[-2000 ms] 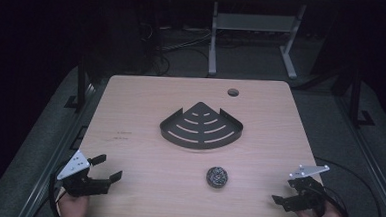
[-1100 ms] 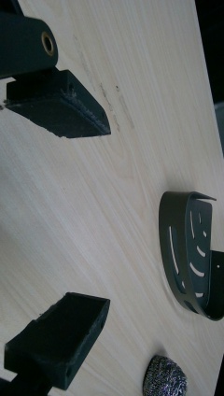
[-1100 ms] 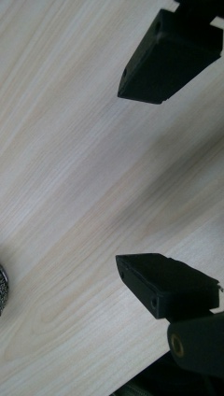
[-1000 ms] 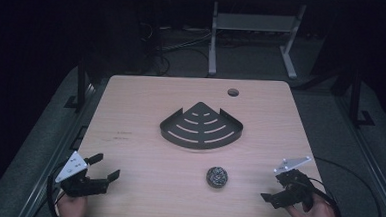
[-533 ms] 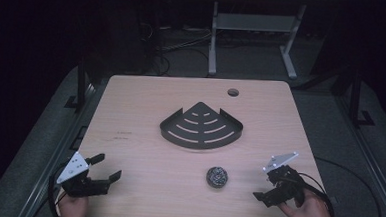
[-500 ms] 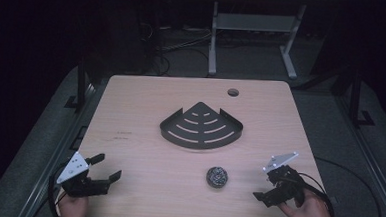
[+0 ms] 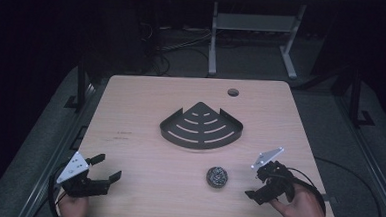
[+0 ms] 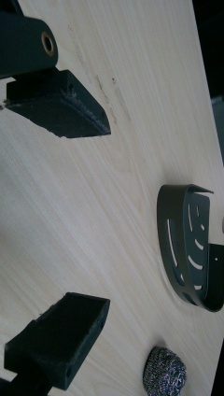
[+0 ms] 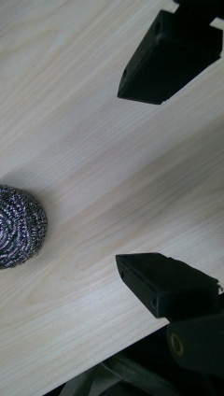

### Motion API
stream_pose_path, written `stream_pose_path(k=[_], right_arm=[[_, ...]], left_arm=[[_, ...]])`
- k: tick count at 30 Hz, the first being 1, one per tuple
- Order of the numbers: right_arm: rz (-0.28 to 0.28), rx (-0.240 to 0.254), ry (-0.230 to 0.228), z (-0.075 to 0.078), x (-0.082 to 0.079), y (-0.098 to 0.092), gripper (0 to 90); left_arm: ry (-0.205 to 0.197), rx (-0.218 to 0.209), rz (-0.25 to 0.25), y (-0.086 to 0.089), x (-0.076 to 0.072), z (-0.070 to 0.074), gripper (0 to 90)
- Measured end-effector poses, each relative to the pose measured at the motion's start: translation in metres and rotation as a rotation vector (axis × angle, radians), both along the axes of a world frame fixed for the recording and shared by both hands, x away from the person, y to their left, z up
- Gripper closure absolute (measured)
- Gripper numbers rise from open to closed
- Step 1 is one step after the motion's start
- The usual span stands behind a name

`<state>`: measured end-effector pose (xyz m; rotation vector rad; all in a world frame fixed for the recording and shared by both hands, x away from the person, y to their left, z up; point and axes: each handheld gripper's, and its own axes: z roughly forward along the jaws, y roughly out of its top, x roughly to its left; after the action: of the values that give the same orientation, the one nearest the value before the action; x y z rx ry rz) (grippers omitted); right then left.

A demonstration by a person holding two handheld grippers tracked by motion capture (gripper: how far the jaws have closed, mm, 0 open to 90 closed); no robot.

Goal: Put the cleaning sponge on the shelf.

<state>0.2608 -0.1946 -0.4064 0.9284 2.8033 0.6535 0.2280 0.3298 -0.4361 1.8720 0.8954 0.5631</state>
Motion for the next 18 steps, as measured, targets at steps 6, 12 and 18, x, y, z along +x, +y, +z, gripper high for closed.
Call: stream_pose_path(k=[6,12,18], right_arm=[[0.027,-0.013,0.001,0.002,0.003,0.008,16.1],[0.046,-0.025,0.002,0.005,0.005,0.015,16.1],[0.077,-0.04,-0.001,0.007,0.007,0.024,16.1]], left_arm=[[0.0,0.002,0.001,0.0,0.0,0.0,13.7],[0.003,0.005,0.002,0.001,0.001,-0.001,13.7],[0.005,0.004,0.006,0.001,0.0,0.0,13.7]])
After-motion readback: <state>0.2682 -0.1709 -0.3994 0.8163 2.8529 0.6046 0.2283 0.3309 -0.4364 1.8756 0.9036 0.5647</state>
